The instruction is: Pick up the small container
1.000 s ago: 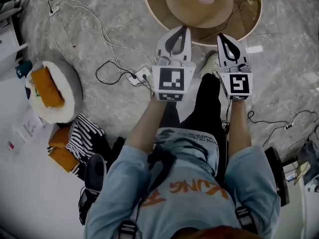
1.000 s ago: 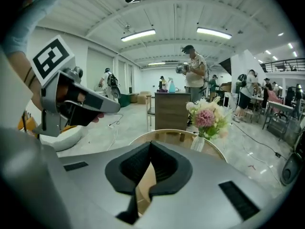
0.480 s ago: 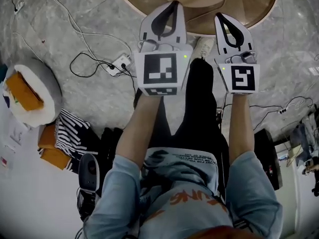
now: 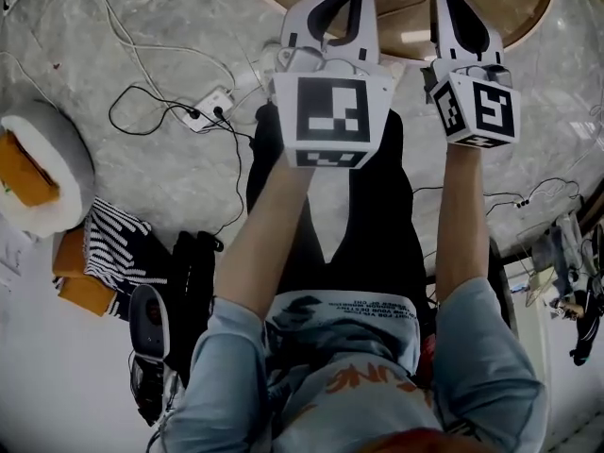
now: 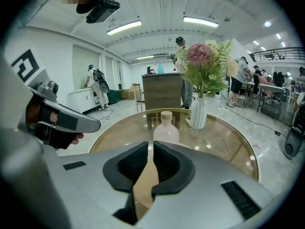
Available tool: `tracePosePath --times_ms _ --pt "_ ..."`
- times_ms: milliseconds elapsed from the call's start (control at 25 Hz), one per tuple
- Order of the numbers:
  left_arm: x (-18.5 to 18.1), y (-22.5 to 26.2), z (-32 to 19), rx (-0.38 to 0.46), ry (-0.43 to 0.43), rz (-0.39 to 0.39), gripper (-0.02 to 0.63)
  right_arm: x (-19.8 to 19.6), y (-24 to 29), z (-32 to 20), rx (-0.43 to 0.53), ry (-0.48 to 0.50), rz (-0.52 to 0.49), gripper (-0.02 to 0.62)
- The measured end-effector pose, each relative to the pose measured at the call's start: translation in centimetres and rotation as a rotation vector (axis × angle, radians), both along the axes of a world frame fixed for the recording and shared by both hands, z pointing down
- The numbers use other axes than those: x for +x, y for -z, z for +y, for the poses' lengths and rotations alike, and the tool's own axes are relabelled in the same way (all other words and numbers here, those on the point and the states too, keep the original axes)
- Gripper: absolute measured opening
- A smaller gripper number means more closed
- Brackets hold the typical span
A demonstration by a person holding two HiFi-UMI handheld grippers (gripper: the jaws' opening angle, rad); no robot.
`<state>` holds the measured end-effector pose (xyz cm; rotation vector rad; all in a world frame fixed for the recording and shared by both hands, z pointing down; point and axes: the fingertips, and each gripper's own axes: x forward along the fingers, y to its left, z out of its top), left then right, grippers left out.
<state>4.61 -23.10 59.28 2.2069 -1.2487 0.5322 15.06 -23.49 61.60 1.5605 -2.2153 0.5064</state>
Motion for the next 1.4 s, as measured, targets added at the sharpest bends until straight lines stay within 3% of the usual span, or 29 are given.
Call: tracePosePath --times_ms 80,520,1120,1400 --pt "-0.7 -0.4 0.3 -0.019 0.028 0.008 0.023 -0.5 -0.4 -0.7 0.003 0.017 -0.015 0.089" --pt "-1.4 -2.1 2.5 -0.076 0.033 -0.009 0.023 0.2 -2.5 -6.8 0.069 0.012 0.018 0.217" --pt "-0.7 -3.0 3.0 -0.102 0.012 -0.02 0.023 0.0 -1.4 -11.3 0.176 0.004 0.024 0.197" --pt "-0.9 -3.3 3.3 -0.116 0.014 -0.016 0.023 -0.4 -1.4 -12.0 0.179 -0.015 0.051 0.195"
